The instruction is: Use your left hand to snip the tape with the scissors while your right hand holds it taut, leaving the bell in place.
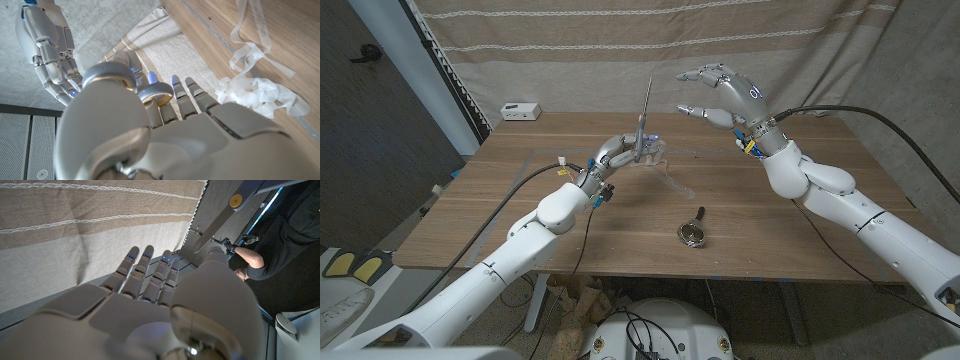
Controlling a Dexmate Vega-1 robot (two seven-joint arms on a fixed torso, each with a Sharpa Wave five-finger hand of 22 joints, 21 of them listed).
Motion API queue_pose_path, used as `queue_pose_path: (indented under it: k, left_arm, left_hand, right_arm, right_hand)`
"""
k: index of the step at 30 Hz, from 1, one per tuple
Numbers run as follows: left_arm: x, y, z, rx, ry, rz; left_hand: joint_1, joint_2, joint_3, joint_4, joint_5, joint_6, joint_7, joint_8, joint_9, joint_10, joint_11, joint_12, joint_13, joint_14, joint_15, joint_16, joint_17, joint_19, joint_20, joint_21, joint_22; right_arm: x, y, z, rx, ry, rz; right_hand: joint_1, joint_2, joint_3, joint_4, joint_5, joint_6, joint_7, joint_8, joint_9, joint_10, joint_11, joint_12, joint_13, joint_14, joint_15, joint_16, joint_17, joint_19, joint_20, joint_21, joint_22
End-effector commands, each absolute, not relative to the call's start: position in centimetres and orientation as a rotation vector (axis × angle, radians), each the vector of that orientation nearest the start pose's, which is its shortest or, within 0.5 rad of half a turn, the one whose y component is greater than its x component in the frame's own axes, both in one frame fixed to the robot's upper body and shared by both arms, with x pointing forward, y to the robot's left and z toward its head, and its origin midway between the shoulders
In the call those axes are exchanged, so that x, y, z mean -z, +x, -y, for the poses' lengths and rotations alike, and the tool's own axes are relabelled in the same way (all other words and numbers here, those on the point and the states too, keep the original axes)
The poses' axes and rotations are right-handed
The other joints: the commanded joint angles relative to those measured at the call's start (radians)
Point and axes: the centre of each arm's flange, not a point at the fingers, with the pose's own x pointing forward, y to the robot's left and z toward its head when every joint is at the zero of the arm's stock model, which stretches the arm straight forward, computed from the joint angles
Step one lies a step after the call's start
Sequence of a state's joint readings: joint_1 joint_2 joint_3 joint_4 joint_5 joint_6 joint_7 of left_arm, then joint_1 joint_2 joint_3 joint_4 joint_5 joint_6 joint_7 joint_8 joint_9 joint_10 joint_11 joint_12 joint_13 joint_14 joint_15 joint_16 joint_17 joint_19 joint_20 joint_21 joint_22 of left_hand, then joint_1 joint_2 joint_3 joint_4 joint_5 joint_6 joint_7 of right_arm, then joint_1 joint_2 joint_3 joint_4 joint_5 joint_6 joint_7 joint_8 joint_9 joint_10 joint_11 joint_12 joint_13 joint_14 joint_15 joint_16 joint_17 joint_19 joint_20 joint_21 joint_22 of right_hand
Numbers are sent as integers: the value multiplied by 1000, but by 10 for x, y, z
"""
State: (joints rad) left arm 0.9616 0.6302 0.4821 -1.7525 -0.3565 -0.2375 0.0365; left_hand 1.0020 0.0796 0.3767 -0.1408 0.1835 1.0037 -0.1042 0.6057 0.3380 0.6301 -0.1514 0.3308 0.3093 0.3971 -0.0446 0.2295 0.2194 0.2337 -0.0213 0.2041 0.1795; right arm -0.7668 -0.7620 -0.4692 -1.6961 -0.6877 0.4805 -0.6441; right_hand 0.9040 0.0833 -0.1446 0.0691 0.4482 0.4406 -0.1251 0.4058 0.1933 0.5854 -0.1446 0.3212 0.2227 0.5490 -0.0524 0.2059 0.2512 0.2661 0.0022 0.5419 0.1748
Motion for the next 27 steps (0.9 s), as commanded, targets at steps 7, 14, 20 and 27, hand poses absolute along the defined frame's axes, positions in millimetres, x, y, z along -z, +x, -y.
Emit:
queue_pose_path:
  k: [7, 14, 20, 27]
  left_arm:
    - [13, 563, -172, 486, 240, 761]
    - [17, 566, -170, 496, 221, 764]
    - [23, 571, -165, 514, 187, 754]
    - [27, 578, -158, 590, 137, 732]
  left_hand:
    - [-74, 26, 86, -3, 13, -19, -22, 35, 198, -3, -60, 300, 482, 93, -169, 57, 226, -10, 19, 8, 11]
    - [-29, 8, 42, -20, 12, -18, -16, 35, 184, -54, -60, 553, 859, 110, -173, 233, 537, 5, 22, 24, 33]
    - [4, -2, -23, -13, 16, 9, -15, 12, 155, -28, -58, 765, 935, 57, -166, 493, 899, 19, 12, 56, 72]
    - [14, -11, -32, -15, 21, 38, -14, -1, 125, -8, -57, 869, 938, 64, -169, 568, 992, 29, -2, 75, 94]
  right_arm:
    - [-92, 515, 201, 125, -1126, 1496]
    - [-92, 521, 197, 115, -1137, 1476]
    - [-93, 525, 195, 109, -1135, 1465]
    - [-96, 529, 192, 105, -1145, 1443]
  right_hand:
    - [-8, 5, -2, -10, 10, -8, -4, -12, 3, -11, -7, -6, 0, -17, -85, -4, -4, 3, 8, -11, 1]
    - [-6, 7, 0, -15, 14, -13, -8, -19, 3, -16, -13, -8, -1, -26, -77, -5, -9, 2, 12, -16, 1]
    - [-4, 9, 0, -18, 17, -15, -11, -23, 4, -20, -17, -10, -1, -30, -75, -6, -13, 0, 15, -20, 1]
    - [-3, 9, 1, -21, 19, -15, -14, -26, 4, -21, -21, -10, -2, -33, -72, -6, -15, 0, 16, -23, 2]
